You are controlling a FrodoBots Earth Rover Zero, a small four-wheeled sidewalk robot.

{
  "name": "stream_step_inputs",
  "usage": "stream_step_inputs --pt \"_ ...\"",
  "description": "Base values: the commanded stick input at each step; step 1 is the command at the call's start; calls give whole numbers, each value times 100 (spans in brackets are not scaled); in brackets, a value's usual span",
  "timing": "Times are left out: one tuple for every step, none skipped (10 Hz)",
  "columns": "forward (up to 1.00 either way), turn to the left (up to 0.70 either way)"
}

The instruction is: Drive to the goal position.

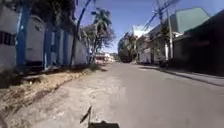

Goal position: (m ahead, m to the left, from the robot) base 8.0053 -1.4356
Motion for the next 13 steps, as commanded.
stream_step_inputs --pt "70 -3" --pt "70 -3" --pt "70 -3" --pt "70 -3" --pt "70 -3" --pt "70 -3" --pt "70 -3" --pt "70 -3" --pt "70 -3" --pt "70 -3" --pt "70 -3" --pt "70 -3" --pt "70 -3"
